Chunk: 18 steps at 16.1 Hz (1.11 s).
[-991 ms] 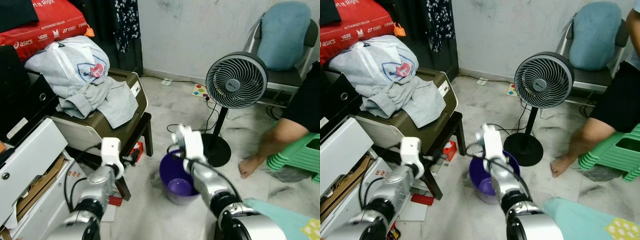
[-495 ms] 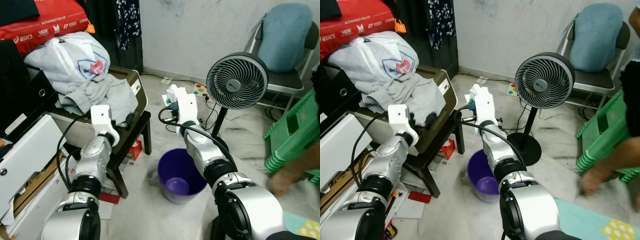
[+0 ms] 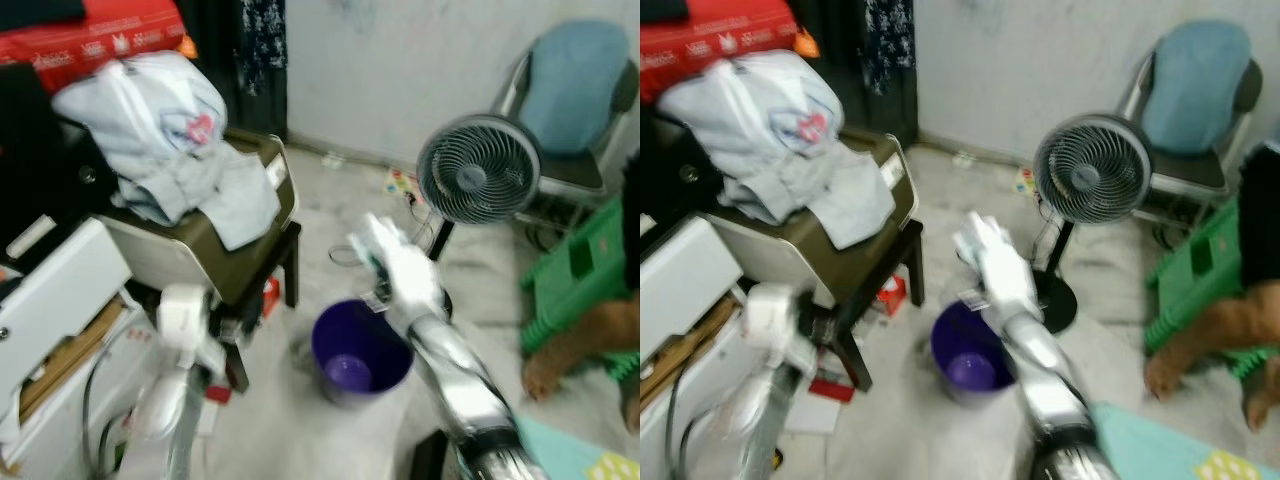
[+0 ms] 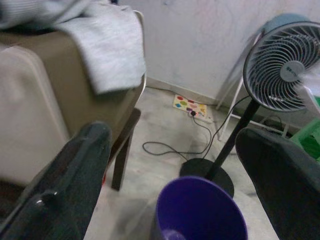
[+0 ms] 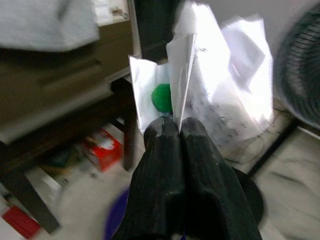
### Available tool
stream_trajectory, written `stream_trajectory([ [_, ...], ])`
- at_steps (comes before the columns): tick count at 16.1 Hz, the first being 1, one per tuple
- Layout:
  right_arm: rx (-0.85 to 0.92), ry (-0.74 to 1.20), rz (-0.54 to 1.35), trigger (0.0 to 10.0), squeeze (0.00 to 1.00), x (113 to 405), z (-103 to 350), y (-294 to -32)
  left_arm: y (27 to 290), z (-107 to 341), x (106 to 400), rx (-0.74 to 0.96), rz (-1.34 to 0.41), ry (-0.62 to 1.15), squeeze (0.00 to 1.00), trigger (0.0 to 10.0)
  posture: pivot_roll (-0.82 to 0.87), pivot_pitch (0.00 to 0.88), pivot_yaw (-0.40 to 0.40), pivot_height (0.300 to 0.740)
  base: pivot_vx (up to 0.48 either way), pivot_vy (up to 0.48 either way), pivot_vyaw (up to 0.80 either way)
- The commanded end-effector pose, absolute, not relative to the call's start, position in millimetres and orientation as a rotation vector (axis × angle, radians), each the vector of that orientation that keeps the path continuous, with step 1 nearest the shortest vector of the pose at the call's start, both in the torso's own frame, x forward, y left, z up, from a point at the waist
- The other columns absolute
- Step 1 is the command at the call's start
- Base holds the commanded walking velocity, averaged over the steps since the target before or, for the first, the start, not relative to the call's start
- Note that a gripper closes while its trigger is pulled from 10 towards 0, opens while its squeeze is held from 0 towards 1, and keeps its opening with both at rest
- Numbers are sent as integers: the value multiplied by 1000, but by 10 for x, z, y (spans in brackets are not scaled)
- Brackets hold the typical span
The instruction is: Clean up the room
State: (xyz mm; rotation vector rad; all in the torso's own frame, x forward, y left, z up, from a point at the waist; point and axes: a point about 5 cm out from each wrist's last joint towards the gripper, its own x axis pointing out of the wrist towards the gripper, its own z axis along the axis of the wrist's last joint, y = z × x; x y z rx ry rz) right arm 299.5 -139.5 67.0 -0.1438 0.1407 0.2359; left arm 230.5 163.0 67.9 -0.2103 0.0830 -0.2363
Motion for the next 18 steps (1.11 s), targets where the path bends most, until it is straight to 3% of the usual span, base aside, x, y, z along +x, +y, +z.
stream_trajectory([
  [1, -150, 101, 225, 10000, 0, 2899, 775, -1533, 1583, 809, 2215, -203, -274, 46, 0, 10000, -77, 0, -52, 740, 0, 0, 0],
  [2, -195, 182, 204, 10000, 0, 2547, 582, -1816, 1604, 709, 1934, -159, -320, 128, 0, 10000, -65, 0, -35, 740, 0, 0, 0],
  [4, -223, 229, 195, 10000, 0, 2394, 454, -1938, 1648, 642, 1876, -112, -341, 166, 0, 10000, -54, 0, -30, 740, 0, 0, 0],
  [8, -188, 227, 120, 10000, 0, 2562, 585, -1970, 1955, 880, 2117, -68, -284, 132, 0, 10000, -66, 0, -16, 740, 0, 0, 0],
  [12, -196, 198, 57, 10000, 0, 2658, 635, -2166, 2014, 900, 2317, -66, -254, 98, 0, 10000, -84, 0, -15, 740, 0, 0, 0],
  [15, -234, 95, 96, 10000, 0, 2641, 897, -2193, 1855, 1144, 2212, -8, -301, -13, 0, 10000, -101, 0, -74, 740, 0, 0, 0],
  [18, -250, 47, 93, 10000, 0, 2471, 1032, -2287, 1831, 1079, 1910, -46, -250, 17, 0, 10000, -86, 0, -86, 740, 0, 0, 0],
])
